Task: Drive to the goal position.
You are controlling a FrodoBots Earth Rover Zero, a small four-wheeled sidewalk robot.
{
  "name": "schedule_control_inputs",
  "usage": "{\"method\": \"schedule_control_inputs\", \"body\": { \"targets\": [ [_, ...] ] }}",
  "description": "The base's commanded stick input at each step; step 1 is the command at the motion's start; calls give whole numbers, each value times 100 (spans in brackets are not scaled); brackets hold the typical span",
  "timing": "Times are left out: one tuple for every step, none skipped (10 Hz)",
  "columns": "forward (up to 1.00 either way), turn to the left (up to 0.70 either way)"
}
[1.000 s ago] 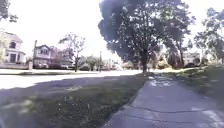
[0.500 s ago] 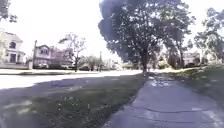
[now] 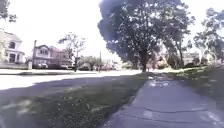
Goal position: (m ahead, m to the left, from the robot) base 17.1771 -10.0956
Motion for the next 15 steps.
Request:
{"method": "schedule_control_inputs", "body": {
  "targets": [
    [0, -70],
    [0, -70],
    [0, -70],
    [0, -21],
    [0, 0],
    [0, 0],
    [0, 0],
    [0, 0],
    [0, 0],
    [0, 0],
    [0, 0],
    [0, 0],
    [0, 0],
    [0, -3],
    [0, -29]
  ]
}}
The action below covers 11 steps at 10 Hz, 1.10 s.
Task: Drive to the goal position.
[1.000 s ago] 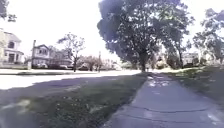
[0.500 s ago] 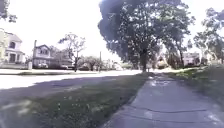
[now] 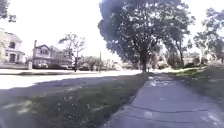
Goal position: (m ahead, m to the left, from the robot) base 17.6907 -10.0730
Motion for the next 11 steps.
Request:
{"method": "schedule_control_inputs", "body": {
  "targets": [
    [-2, -70],
    [-4, -70],
    [-4, -70],
    [-4, -70],
    [-4, -70],
    [-4, -70],
    [-4, -69],
    [-4, -35],
    [-4, 0],
    [-4, 0],
    [-4, 0]
  ]
}}
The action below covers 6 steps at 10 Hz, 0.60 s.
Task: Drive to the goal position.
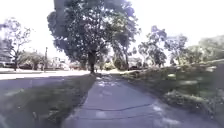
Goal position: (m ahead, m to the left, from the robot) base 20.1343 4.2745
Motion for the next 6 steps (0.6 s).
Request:
{"method": "schedule_control_inputs", "body": {
  "targets": [
    [-4, 0],
    [-4, -5],
    [-4, -13],
    [-4, -21],
    [-4, -21],
    [-4, -9]
  ]
}}
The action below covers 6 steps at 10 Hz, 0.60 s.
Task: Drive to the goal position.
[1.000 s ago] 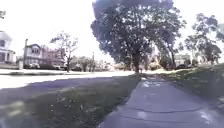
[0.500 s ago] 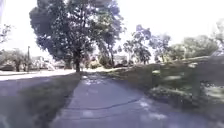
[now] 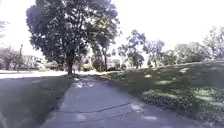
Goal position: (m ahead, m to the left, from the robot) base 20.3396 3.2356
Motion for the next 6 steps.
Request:
{"method": "schedule_control_inputs", "body": {
  "targets": [
    [-4, -4],
    [-4, -3],
    [-4, -1],
    [-4, 43],
    [-4, 69],
    [41, 24]
  ]
}}
